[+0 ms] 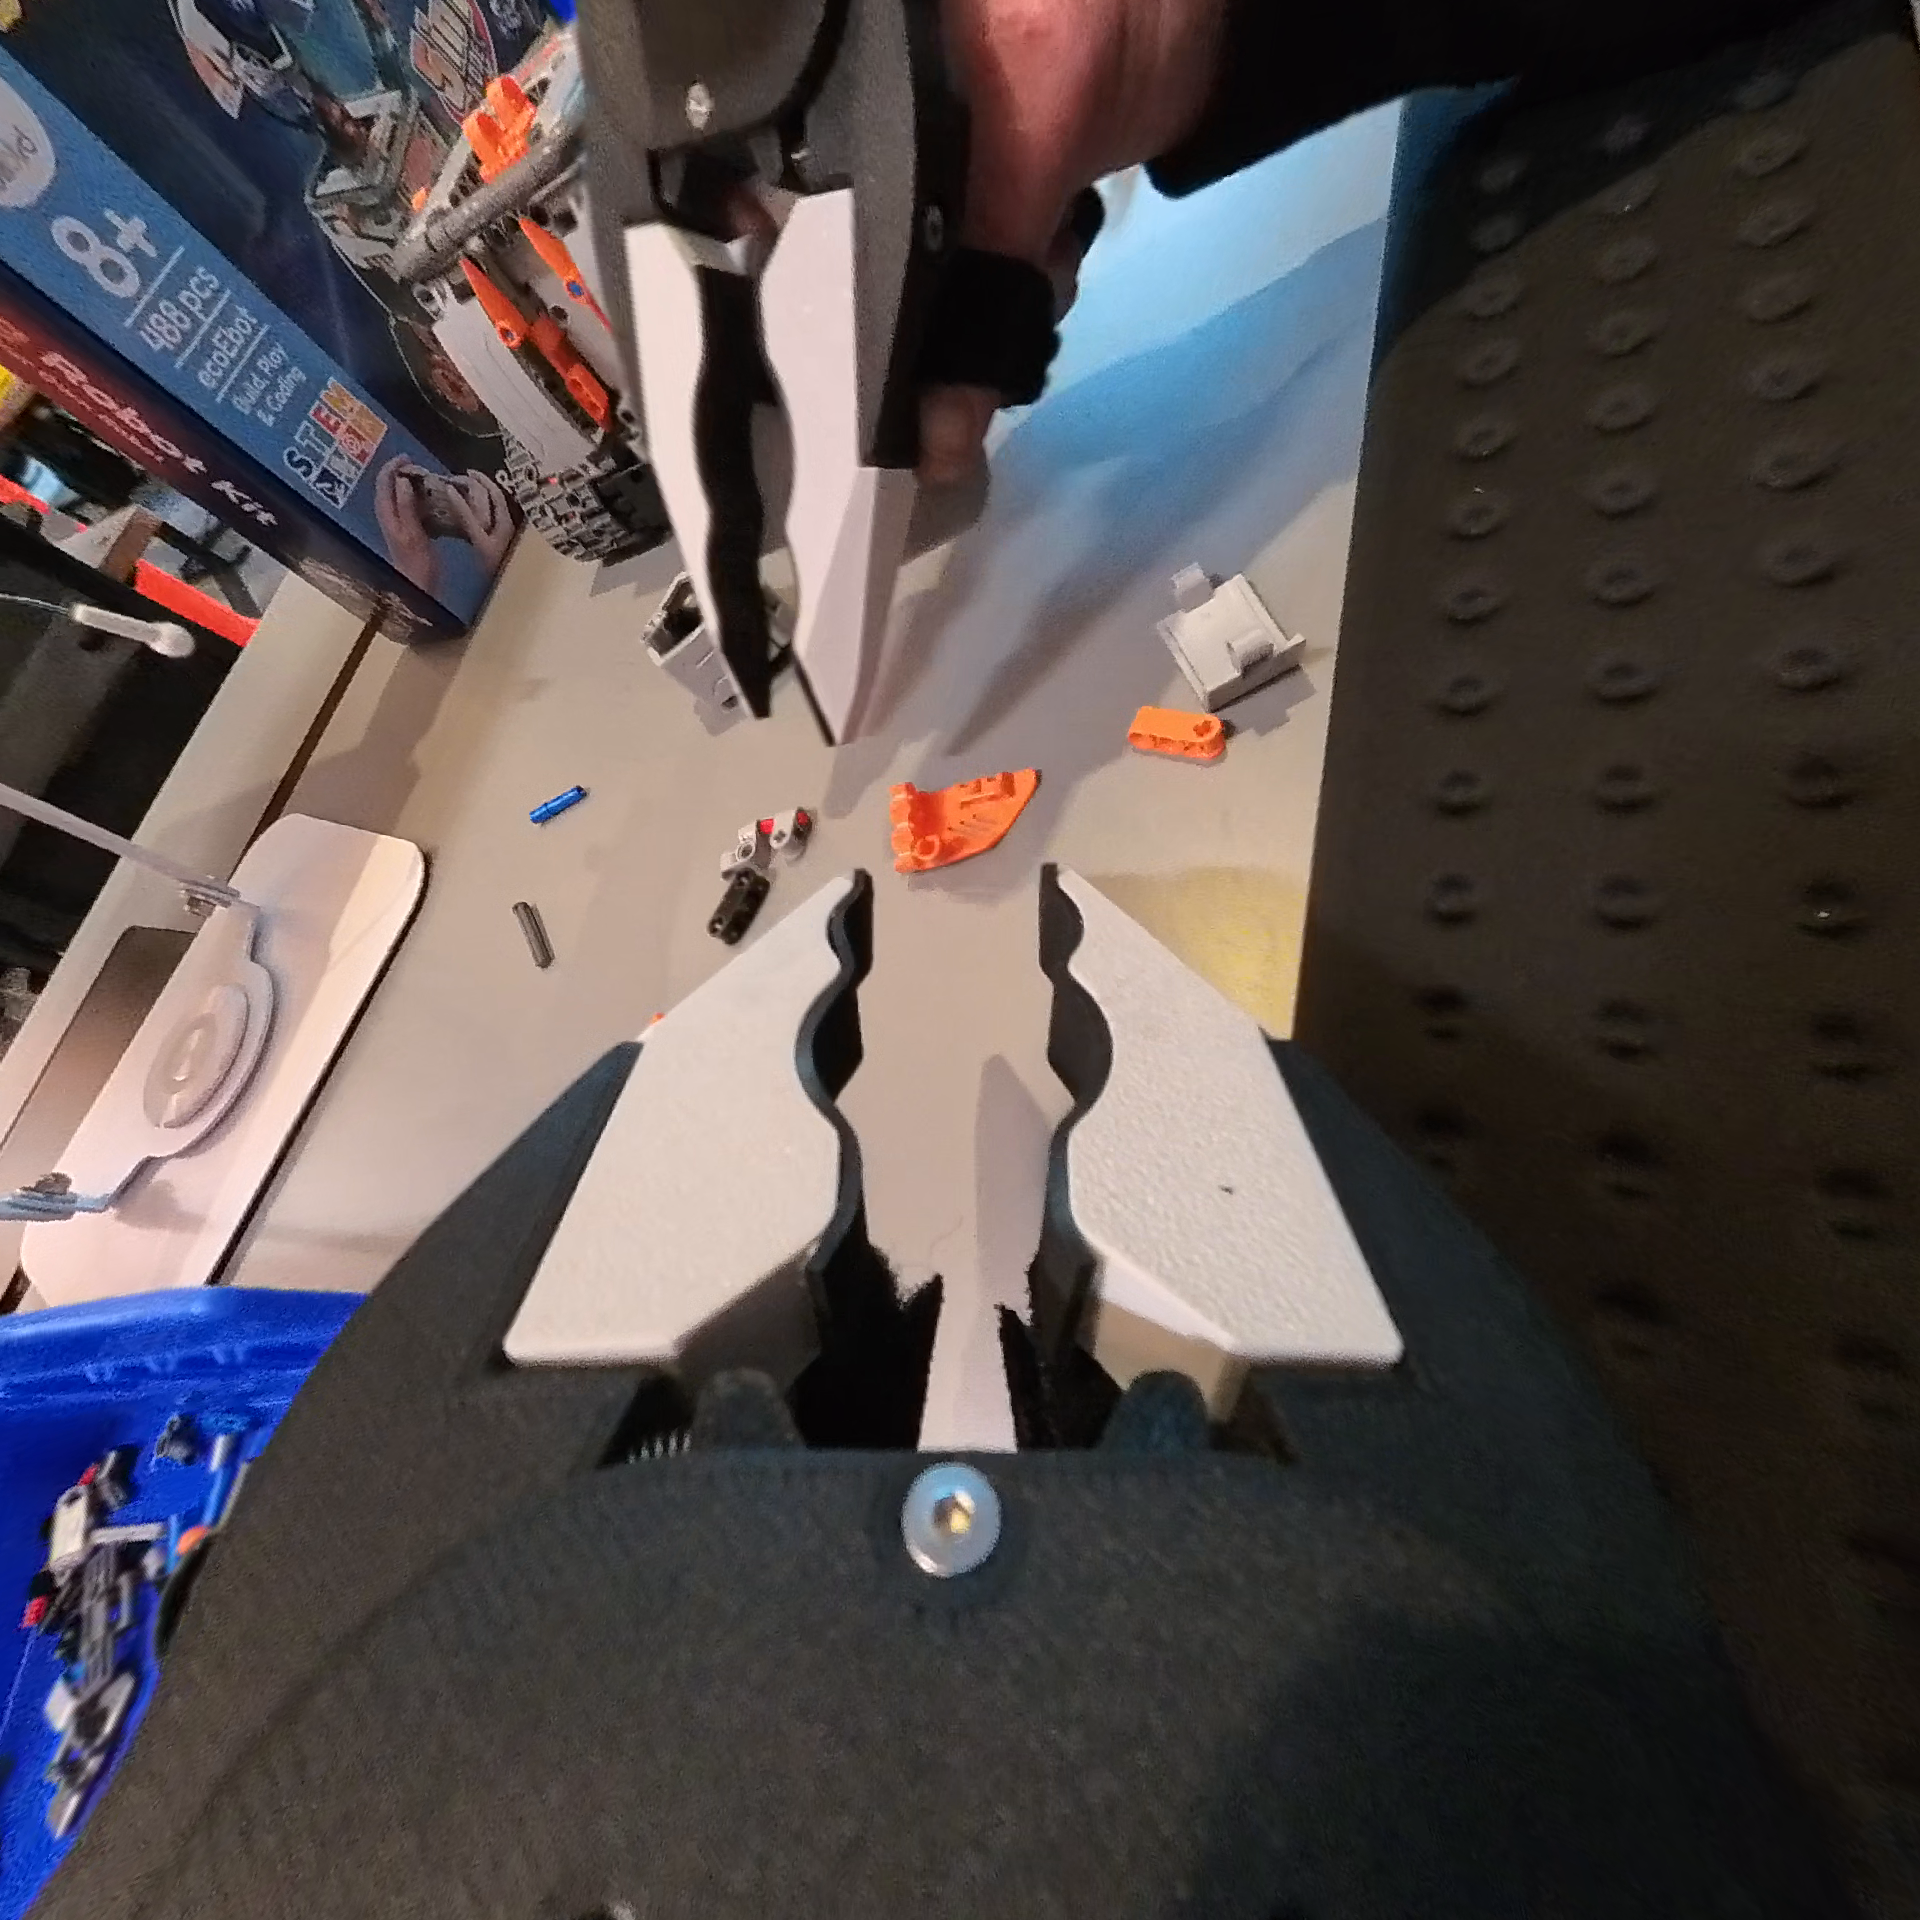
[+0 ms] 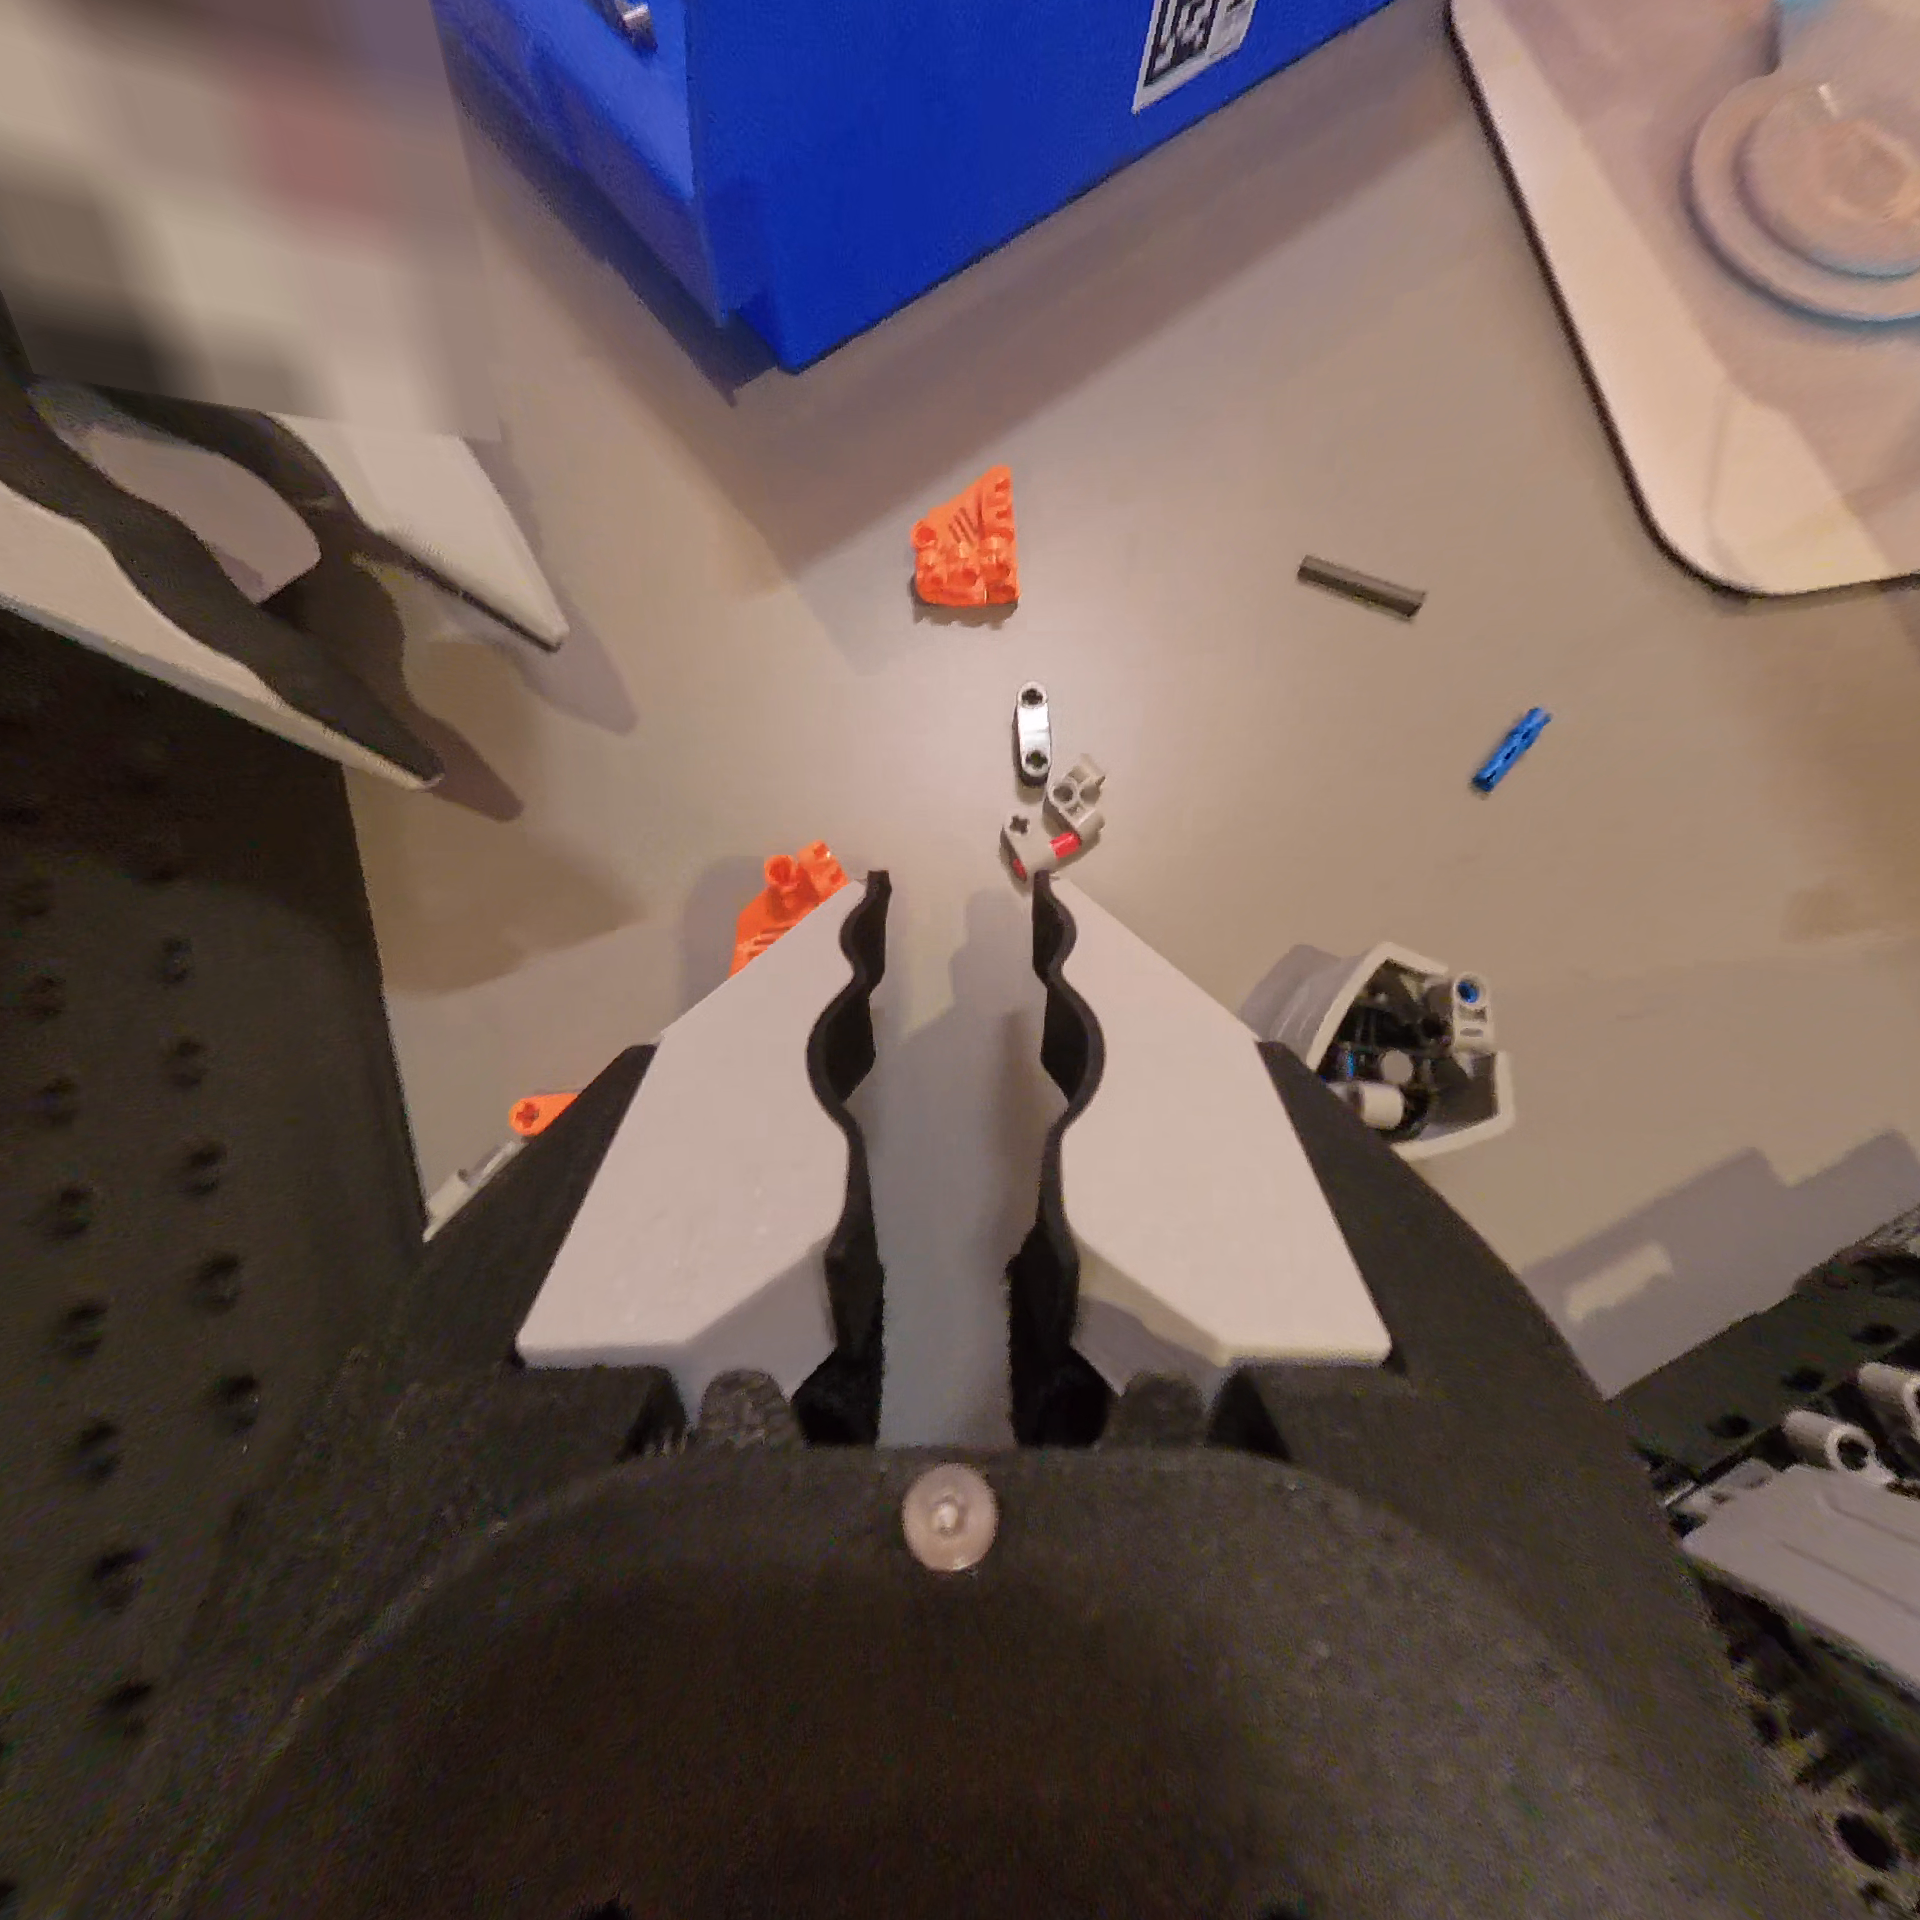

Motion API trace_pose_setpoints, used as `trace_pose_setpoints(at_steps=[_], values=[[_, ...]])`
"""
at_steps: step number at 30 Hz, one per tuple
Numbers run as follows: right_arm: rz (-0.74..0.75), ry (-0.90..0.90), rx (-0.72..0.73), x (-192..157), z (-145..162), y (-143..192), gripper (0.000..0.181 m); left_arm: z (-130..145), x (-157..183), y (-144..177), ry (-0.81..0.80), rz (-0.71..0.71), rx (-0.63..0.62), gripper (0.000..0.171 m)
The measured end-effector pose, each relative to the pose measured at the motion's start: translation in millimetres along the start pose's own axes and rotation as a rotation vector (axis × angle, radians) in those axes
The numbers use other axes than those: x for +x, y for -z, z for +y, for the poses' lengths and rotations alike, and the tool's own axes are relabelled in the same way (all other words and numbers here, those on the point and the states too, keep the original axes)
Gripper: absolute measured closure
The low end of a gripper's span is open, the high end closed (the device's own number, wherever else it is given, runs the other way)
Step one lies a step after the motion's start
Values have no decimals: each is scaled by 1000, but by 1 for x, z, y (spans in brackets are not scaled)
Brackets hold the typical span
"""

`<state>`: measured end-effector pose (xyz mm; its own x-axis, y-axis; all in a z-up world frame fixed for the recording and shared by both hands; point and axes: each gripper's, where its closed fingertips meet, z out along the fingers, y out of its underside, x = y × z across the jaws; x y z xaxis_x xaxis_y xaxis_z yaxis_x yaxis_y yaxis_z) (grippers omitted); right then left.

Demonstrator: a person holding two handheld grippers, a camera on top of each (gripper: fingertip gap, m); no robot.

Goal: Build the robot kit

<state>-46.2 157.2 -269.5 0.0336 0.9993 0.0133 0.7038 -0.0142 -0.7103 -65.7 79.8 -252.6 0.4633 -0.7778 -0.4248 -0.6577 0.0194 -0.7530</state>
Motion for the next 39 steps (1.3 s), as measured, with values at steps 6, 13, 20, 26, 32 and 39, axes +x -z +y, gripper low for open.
trace_pose_setpoints(at_steps=[6, 13, 20, 26, 32, 39], values=[[41, 102, -42, 1, -25, -24, 144, 0, 1, 2, 0, -15, 11, 142], [15, 170, -128, 0, -46, -65, 139, 0, -2, 6, 3, -32, 27, 143], [-60, 161, -183, -5, -40, -82, 154, -4, -1, 8, -10, -36, 42, 143], [-81, 172, -177, -8, -39, -79, 170, -5, -3, 10, -8, -44, 53, 143], [-65, 142, -150, -5, -47, -81, 141, -5, -3, 9, -9, -41, 52, 143], [-104, 155, -187, -12, -45, -91, 150, -6, -3, 10, -8, -45, 56, 144]])
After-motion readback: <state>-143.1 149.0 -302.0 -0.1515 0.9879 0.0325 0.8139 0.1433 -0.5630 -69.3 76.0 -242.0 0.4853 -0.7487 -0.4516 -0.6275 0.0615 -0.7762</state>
